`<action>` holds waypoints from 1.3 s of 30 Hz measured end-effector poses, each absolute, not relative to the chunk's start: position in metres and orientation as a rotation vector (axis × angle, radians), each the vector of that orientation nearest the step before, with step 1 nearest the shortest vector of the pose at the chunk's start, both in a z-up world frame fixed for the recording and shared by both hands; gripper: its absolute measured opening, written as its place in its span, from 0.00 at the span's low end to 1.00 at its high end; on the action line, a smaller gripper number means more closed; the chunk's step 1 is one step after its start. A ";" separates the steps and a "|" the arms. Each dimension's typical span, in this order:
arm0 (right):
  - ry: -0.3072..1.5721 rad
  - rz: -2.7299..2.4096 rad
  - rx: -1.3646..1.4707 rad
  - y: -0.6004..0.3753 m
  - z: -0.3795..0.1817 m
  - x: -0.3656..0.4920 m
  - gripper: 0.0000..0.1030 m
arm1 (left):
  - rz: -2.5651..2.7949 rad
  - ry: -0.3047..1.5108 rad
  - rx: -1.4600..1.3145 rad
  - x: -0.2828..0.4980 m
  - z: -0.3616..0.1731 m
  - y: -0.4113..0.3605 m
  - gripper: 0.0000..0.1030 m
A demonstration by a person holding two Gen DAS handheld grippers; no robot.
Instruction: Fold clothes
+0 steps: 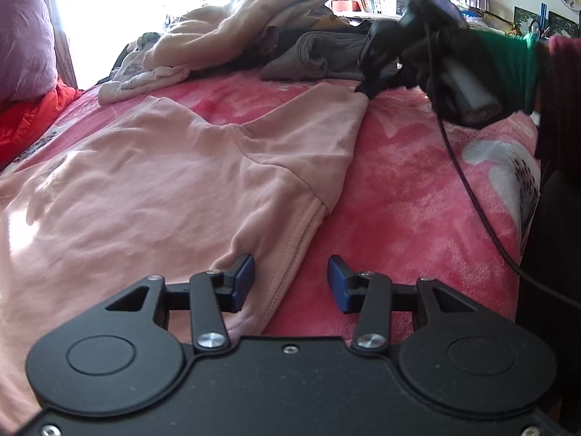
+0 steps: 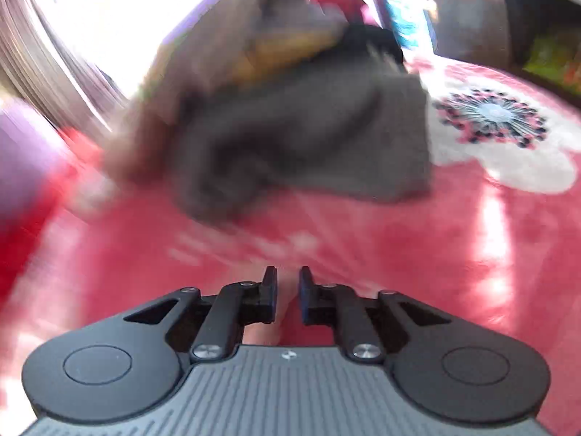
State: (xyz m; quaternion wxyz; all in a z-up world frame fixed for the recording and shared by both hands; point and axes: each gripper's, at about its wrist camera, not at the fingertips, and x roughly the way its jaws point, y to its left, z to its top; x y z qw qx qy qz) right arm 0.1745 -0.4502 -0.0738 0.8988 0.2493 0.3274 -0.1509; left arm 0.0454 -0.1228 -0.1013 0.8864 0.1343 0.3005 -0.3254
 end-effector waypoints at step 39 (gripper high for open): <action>0.602 0.063 0.544 -0.496 -0.086 0.166 0.58 | -0.698 0.664 0.219 0.051 -0.102 -0.121 0.47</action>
